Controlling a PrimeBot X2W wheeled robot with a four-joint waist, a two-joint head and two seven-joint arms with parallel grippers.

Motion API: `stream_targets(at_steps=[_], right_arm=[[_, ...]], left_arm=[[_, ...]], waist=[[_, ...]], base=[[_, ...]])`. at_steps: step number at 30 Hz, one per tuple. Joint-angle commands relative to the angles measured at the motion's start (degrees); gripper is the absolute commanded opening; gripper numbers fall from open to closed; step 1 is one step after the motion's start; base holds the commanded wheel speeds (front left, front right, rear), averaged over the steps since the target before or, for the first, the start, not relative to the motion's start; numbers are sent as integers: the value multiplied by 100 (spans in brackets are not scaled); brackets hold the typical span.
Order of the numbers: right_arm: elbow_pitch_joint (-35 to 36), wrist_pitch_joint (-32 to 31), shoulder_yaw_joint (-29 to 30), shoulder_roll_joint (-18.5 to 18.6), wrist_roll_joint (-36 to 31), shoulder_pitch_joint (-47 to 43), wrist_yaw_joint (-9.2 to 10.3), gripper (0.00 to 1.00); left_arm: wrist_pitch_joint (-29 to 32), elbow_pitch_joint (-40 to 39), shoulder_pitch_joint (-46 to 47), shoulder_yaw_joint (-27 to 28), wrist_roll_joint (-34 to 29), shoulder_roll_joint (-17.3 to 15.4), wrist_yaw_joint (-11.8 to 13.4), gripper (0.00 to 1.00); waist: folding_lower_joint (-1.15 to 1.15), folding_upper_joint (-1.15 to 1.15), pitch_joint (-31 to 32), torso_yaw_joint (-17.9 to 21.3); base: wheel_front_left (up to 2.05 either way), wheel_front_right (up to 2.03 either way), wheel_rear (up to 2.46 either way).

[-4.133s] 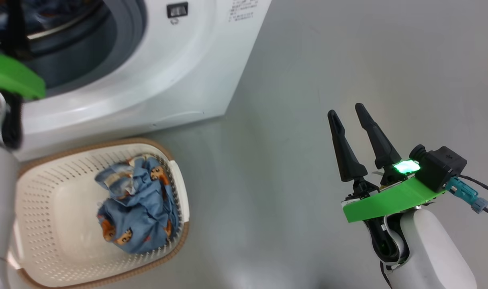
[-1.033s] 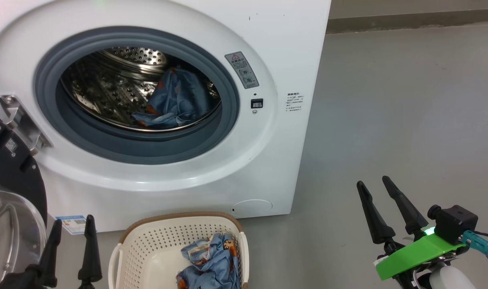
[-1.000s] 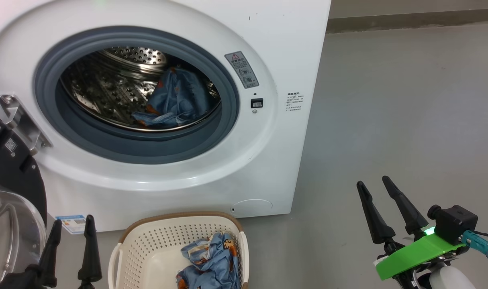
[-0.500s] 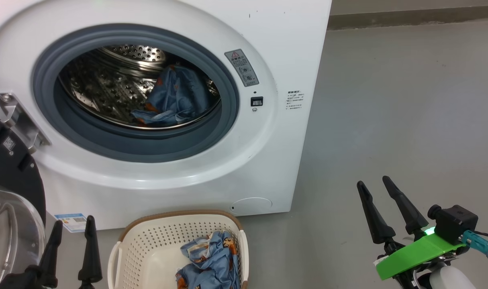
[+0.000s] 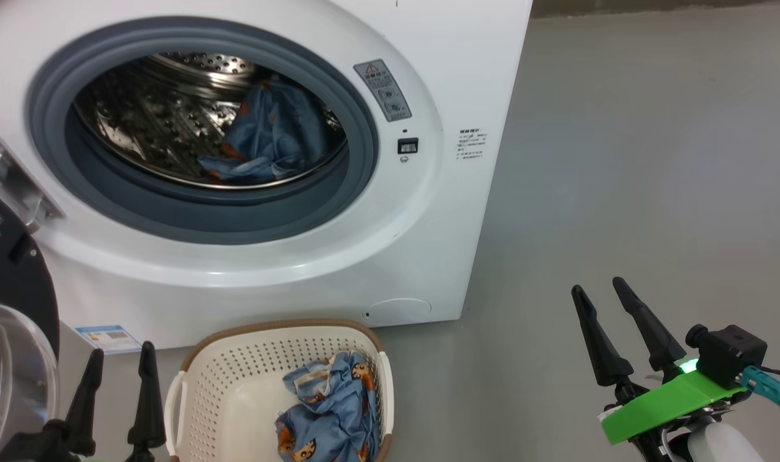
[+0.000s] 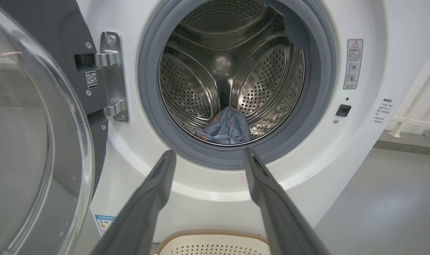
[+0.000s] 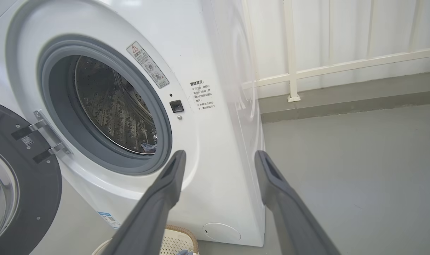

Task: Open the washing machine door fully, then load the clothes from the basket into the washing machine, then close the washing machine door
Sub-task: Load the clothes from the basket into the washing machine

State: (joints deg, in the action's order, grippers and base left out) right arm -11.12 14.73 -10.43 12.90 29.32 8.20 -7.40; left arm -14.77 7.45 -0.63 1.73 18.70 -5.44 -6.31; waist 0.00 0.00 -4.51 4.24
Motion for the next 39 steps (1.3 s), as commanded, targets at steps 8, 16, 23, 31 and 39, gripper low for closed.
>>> stream_targets(at_steps=[8, 16, 23, 31, 39], right_arm=[[236, 27, -66, -30, -60, 255, -9, 100], [294, 27, -22, -127, -101, 384, -9, 100], [371, 27, 19, -213, -154, 507, -9, 100], [464, 27, 73, -358, -213, 660, -9, 100], [575, 27, 126, -506, -277, 821, -9, 100]], left_arm=[[-23, -20, 470, 79, -34, -198, -71, 100], [-20, 138, 715, -51, 73, -325, -91, 100], [-15, 413, 984, -194, 194, -445, -103, 100], [-16, 864, 1375, -401, 354, -617, -112, 100], [-1, 1412, 1776, -788, 614, -802, -116, 100]], waist=[[0, 0, -463, 110], [0, 0, -878, 280], [0, 0, -1254, 434], [0, 0, -1702, 566], [0, 0, -2146, 664]], base=[[0, 0, 0], [0, 0, 0], [0, 0, 0], [0, 0, 0], [0, 0, 0]])
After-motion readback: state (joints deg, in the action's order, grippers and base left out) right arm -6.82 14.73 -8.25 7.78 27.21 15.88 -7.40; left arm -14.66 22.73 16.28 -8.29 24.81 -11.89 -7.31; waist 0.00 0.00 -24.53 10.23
